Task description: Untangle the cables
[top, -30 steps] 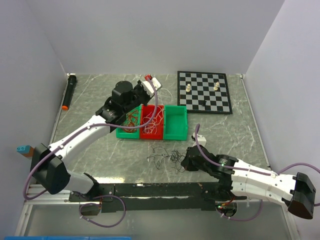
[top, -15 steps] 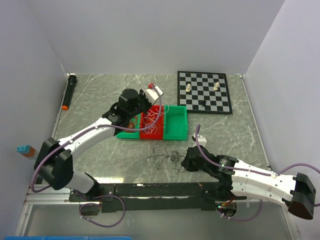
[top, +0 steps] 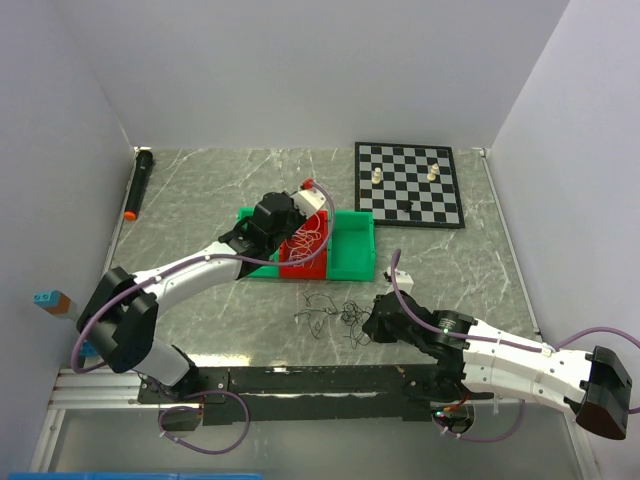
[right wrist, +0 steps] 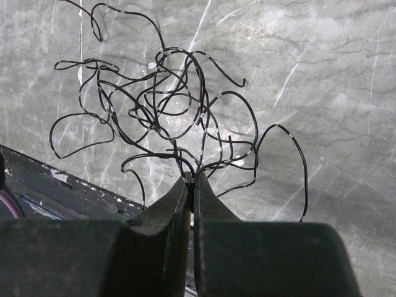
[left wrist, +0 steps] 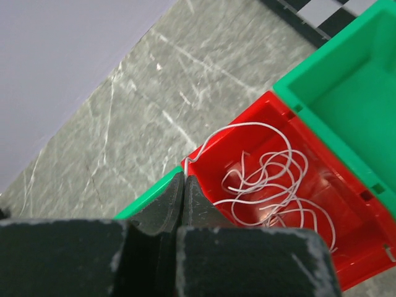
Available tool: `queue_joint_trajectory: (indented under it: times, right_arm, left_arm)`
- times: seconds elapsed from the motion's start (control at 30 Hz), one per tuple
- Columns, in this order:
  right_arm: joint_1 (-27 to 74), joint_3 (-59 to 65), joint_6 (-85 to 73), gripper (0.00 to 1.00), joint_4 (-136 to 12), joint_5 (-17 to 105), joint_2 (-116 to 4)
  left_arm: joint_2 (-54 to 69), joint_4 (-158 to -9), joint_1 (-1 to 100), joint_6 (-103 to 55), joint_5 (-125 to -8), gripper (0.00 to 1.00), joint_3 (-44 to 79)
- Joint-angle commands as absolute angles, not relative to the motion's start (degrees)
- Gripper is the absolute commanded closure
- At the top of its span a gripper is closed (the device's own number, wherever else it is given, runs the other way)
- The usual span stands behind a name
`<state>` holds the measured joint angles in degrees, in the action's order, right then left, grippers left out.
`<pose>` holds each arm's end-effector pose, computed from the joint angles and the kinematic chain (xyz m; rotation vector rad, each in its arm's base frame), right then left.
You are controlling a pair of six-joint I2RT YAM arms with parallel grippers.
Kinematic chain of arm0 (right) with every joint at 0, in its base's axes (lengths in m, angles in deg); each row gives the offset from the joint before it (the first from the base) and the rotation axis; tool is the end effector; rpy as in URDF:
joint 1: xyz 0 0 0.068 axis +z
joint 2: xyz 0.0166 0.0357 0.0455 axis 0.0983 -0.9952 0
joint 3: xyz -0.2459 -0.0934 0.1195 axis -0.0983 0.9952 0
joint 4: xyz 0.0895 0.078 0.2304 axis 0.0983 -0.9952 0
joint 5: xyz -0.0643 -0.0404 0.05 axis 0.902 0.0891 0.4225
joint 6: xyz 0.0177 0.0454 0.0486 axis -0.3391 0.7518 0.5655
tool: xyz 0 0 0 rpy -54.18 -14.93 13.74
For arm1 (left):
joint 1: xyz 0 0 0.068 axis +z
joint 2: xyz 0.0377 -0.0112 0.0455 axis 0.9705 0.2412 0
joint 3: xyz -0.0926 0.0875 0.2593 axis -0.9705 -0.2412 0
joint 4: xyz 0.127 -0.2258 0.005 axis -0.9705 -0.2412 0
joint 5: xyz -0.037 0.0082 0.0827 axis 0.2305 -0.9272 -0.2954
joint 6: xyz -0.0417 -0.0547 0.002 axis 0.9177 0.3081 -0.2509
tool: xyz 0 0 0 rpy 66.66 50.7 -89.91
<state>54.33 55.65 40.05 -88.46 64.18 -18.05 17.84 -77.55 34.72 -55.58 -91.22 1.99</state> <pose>0.0862 0.1247 0.1835 -0.0493 2.4732 0.6530 0.2794 -0.2247 0.2851 0.8117 1.7342 0.0296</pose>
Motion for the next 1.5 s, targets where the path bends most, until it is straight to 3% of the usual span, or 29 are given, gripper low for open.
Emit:
queue_joint_trajectory:
  times: [0.0,0.23,0.73,1.0,1.07,1.17,1.43,1.47]
  right_arm:
    - [53.95,56.22,40.38,1.0,-87.41,64.32,-17.68]
    - [53.51,56.22,40.03,1.0,-86.62,63.79,-18.2]
    - [53.07,57.98,41.09,1.0,-86.09,63.35,-16.54]
    - [52.37,59.03,41.18,1.0,-85.21,62.48,-16.45]
    - [52.19,59.21,41.26,1.0,-85.21,62.47,-16.1]
    - [51.75,59.3,40.91,1.0,-84.95,62.3,-15.66]
    - [51.32,57.54,39.16,1.0,-85.21,62.03,-15.92]
    - [51.4,57.46,39.15,1.0,-85.3,61.86,-15.75]
  left_arm:
    - [17.38,-78.27,34.56,-56.13,-96.04,0.99,0.59]
    - [17.81,-79.68,33.94,-55.43,-94.47,0.99,0.15]
    - [28.35,-78.36,32.71,-49.81,-77.86,0.99,8.49]
    - [32.67,-78.7,33.59,-46.38,-78.2,0.98,9.12]
    - [32.58,-79.67,34.38,-45.59,-77.77,0.86,8.42]
    - [30.74,-79.15,34.91,-46.29,-78.11,0.78,5.78]
    - [22.92,-85.37,35.61,-51.04,-76.8,0.15,6.03]
    - [21.52,-87.3,35.7,-51.21,-76.45,0.11,6.82]
